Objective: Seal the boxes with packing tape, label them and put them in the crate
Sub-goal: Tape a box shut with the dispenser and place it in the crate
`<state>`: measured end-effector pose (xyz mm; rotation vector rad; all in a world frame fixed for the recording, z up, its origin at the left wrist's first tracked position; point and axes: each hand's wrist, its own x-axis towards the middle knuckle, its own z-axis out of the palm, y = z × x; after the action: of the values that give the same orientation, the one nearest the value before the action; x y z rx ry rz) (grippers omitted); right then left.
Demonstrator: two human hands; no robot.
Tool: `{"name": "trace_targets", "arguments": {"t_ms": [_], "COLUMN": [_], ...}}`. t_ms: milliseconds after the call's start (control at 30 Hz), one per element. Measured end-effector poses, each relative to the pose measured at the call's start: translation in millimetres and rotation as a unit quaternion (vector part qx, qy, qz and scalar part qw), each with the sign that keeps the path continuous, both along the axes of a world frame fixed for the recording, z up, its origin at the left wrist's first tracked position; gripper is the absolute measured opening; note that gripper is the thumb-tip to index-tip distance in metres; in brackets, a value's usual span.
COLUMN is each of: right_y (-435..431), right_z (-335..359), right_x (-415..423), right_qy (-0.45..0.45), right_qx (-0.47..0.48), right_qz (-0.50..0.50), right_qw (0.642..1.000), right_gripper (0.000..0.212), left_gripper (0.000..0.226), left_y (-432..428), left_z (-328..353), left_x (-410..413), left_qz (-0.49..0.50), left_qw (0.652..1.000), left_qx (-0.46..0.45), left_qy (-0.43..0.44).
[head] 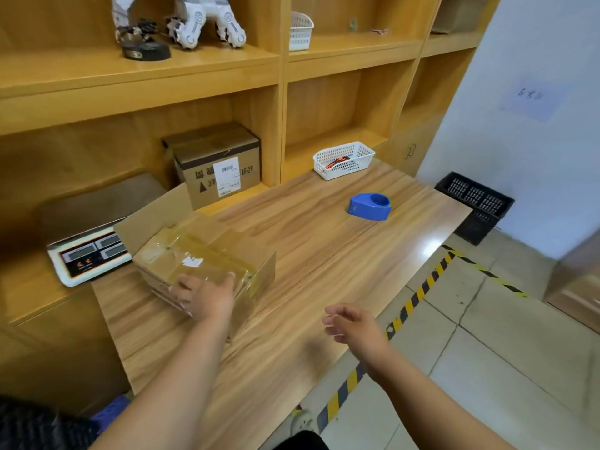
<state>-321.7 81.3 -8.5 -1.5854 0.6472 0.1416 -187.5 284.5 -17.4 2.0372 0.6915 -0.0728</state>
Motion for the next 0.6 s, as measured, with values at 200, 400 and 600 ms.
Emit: {"name": "trace_targets", "arguments": {"t_ms": [200, 400, 600], "right_y": [-56.0, -86.2, -96.3], "right_z": [-2.4, -0.7, -4.7], "right_x": [56.7, 131.6, 176.0], "right_qy": [0.024, 0.019, -0.027], "right_qx": [-0.030, -0.048, -0.061], "right_qz": [0.025, 0.087, 0.110], "right_qw": [0.999, 0.995, 0.992], "right_gripper": [0.016, 0.017, 0.022], "left_gripper": [0.092, 0.087, 0.087], "left_y": [-44.5, -70.5, -98.3], "left_z": [-23.0, -30.6, -25.3], "left_x": [20.4, 53.0, 64.7], "left_qz": [0.017, -0.024, -0.079], "left_qw": [0.996, 0.989, 0.983], "left_qx": [0.086, 0.140, 0.162], "left_qy": [-0.026, -0.040, -0.038]}}
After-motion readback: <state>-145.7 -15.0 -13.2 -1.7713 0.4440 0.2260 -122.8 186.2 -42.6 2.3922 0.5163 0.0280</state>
